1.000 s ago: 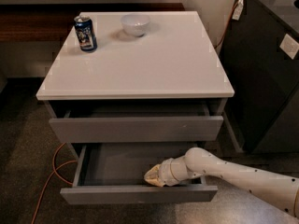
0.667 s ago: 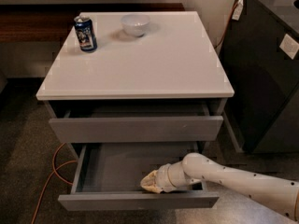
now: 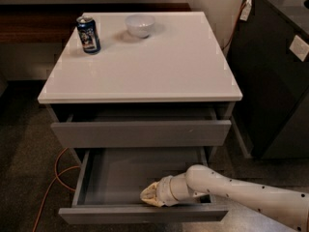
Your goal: Open middle drawer
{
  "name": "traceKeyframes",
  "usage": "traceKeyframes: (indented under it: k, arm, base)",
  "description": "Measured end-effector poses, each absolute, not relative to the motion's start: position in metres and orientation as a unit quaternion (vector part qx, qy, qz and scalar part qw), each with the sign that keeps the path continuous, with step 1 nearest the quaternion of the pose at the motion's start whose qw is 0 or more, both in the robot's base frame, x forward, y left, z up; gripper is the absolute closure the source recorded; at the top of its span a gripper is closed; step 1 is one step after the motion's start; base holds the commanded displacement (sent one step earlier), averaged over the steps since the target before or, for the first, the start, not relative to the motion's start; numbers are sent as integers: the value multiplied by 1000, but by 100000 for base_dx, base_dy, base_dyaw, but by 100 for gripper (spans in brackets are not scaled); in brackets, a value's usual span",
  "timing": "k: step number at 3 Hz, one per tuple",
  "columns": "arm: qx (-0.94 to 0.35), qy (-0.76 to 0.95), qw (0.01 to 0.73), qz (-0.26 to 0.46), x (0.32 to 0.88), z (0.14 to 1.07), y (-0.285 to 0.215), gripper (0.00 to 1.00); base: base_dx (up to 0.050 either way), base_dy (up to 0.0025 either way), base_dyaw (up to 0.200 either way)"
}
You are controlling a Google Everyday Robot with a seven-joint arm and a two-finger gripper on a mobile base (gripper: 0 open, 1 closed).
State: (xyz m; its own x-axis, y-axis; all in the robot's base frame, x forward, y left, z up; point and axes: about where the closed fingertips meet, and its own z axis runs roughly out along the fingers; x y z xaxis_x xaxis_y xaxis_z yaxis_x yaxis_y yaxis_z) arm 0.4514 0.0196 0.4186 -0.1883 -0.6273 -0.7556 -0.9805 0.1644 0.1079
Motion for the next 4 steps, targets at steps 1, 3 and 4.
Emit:
traceKeyframes:
  k: [1, 3, 4]
  arm:
    - [-572, 702, 292, 308, 444, 424, 25, 100]
    - [-581, 700, 303, 286, 448, 445, 19, 100]
    - [-582, 700, 318, 265, 456, 463, 9, 100]
  base:
    - [0, 0, 0]
    - [0, 0, 0]
    - [0, 0, 0]
